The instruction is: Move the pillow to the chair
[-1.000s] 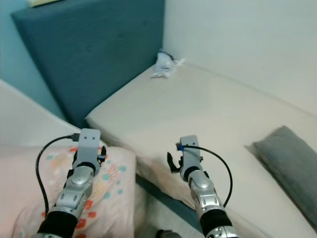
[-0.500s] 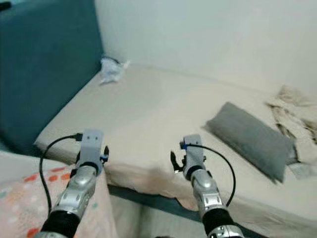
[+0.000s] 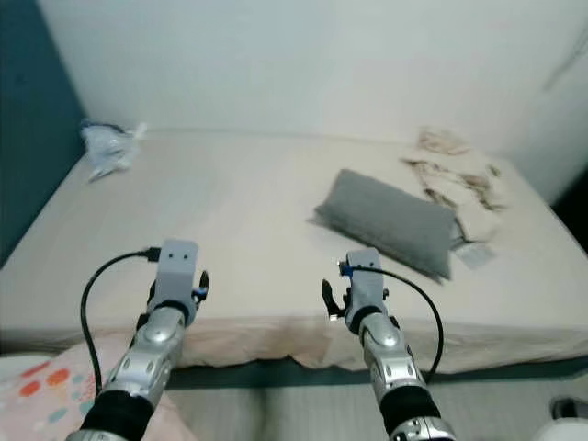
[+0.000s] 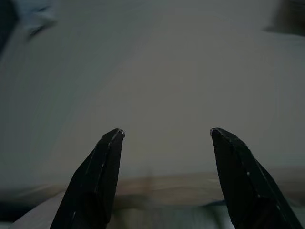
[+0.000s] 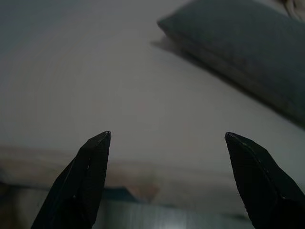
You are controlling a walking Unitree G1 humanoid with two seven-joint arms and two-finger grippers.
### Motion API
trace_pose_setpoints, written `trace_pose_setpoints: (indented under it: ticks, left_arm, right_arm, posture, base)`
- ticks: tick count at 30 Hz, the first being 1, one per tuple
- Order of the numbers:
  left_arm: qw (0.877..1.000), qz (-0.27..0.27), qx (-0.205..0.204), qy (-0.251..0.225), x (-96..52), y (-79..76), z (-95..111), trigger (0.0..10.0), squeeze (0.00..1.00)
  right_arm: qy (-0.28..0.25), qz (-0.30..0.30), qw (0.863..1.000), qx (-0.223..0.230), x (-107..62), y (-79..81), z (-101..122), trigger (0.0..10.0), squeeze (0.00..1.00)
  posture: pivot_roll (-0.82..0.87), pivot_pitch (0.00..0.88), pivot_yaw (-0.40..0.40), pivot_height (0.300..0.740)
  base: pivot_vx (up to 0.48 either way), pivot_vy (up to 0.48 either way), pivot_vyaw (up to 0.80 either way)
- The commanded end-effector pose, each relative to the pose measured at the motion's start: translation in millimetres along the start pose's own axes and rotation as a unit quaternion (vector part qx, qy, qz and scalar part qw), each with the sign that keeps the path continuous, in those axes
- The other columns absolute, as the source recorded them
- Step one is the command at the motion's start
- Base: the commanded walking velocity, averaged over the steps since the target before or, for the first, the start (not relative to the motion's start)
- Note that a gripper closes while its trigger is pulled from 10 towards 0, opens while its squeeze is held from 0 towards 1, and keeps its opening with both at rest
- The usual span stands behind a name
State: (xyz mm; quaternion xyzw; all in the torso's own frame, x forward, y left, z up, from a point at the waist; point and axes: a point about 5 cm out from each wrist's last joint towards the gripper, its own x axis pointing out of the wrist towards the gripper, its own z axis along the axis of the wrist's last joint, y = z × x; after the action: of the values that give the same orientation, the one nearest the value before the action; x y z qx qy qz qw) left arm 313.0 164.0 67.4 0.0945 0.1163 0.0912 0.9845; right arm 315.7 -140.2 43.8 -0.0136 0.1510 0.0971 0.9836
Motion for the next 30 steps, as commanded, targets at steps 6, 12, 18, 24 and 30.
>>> trace_pose_setpoints:
  ticks: [6, 12, 18, 24, 30]
  left_arm:
    - [0.999, 0.000, -0.019, 0.026, -2.2, -0.6, -10.0, 10.0, 0.00]
    - [0.999, -0.005, -0.036, 0.035, -2.1, -0.6, -11.4, 10.0, 0.00]
    - [0.998, -0.001, -0.049, 0.047, -2.1, 0.7, -13.9, 10.0, 0.00]
    - [0.998, -0.007, -0.045, 0.047, -1.4, -0.2, -12.9, 10.0, 0.00]
    - [0.998, -0.015, -0.042, 0.046, -1.8, -3.0, -12.0, 10.0, 0.00]
  right_arm:
    - [0.012, -0.006, 1.000, 0.005, -0.5, -3.4, -4.2, 10.0, 0.00]
    - [0.026, 0.003, 1.000, -0.004, 0.1, -2.4, -7.0, 10.0, 0.00]
    - [0.029, 0.007, 1.000, -0.007, 0.2, 0.2, -8.3, 10.0, 0.00]
    - [0.028, 0.008, 1.000, -0.004, -0.1, 1.1, -8.7, 10.0, 0.00]
    - [0.029, 0.006, 1.000, -0.001, -0.5, 0.6, -9.2, 10.0, 0.00]
  posture:
    - [-0.06, 0.108, -0.073, 0.740]
    - [-0.06, 0.108, -0.071, 0.740]
    - [-0.06, 0.108, -0.066, 0.740]
    - [-0.06, 0.109, -0.063, 0.740]
    - [-0.06, 0.112, -0.059, 0.740]
  base:
    - [0.000, 0.000, -0.80]
    - [0.000, 0.000, -0.40]
    - [0.000, 0.000, 0.00]
    - [0.000, -0.412, 0.00]
    - [0.000, -0.480, 0.00]
